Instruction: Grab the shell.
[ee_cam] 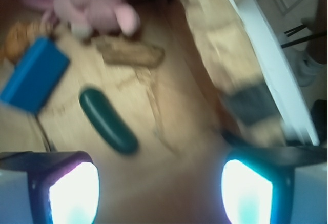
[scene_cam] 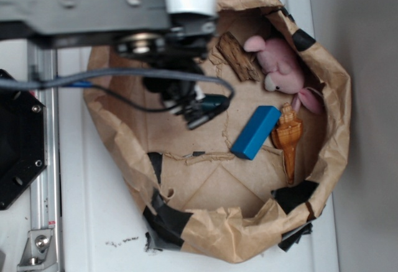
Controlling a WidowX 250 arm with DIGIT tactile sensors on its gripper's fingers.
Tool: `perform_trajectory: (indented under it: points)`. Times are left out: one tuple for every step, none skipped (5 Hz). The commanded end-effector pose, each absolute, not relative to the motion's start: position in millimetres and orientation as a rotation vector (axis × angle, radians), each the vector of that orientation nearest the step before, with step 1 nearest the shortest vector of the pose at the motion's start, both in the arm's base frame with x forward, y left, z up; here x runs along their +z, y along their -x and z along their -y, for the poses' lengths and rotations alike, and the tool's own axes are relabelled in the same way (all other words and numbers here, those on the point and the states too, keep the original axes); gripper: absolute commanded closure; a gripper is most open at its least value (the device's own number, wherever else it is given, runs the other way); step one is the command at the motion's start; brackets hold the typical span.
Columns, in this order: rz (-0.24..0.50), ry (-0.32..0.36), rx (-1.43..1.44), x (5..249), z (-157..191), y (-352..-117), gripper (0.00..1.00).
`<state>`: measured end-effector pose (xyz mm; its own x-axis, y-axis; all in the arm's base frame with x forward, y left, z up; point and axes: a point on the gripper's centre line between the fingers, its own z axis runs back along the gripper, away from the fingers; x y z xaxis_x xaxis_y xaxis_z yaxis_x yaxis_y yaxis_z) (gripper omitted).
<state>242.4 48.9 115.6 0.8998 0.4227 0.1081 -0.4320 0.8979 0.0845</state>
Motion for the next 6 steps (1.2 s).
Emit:
perform_trajectory:
  points:
    - [0.182, 0.215, 0.447, 125.1, -44.2, -271.0, 0.0]
    - [0.237, 0.329, 0.516, 125.4, -45.4, -276.3, 0.0]
    - [0.349, 0.299, 0.513, 107.7, -37.9, -300.4, 0.0]
    - [0.332, 0.366, 0.415, 87.3, -19.9, -325.9, 0.0]
    - [0.323, 0.356, 0.367, 71.8, -6.2, -346.1, 0.0]
    - [0.334, 0.336, 0.332, 64.3, 2.4, -356.0, 0.0]
